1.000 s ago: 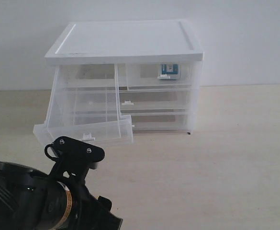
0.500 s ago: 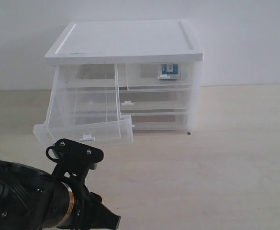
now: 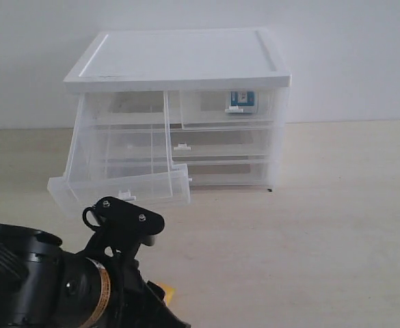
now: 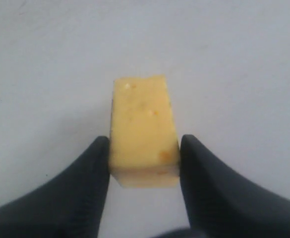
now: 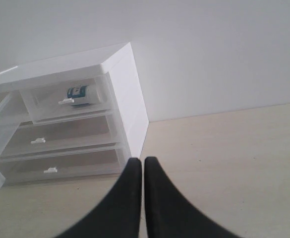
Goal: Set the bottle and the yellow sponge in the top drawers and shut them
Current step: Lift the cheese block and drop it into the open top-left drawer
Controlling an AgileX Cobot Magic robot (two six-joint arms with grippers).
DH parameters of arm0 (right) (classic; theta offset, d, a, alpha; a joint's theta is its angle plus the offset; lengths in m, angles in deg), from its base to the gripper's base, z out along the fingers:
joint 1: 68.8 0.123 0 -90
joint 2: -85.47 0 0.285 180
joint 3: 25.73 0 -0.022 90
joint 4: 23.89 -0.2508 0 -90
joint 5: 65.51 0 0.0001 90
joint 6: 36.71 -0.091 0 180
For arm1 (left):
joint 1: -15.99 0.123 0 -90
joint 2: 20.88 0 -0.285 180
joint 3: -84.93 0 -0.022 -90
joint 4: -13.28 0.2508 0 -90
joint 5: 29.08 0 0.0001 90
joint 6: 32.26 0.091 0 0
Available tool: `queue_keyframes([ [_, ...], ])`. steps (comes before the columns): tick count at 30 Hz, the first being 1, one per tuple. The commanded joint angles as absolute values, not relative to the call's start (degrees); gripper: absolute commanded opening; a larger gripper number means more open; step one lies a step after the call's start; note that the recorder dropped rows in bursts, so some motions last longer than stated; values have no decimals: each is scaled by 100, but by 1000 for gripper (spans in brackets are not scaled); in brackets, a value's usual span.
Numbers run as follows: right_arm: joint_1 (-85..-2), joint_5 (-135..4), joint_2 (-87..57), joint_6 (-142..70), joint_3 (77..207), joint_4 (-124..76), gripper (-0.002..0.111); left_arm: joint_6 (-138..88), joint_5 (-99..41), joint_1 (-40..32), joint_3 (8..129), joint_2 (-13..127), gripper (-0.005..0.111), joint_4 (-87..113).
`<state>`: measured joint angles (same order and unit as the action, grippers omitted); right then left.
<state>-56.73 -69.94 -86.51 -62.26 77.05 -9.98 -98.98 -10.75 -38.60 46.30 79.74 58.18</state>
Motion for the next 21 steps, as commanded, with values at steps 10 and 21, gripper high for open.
queue_keyframes([
  [10,-5686,-7001,-8675,-6185,7705,-1005,0,-7779,3,-4260,4779,5238,4,4474],
  [21,-5686,-7026,-8675,-6175,7705,-1005,0,-7421,726,-3498,5969,4637,4,5359],
])
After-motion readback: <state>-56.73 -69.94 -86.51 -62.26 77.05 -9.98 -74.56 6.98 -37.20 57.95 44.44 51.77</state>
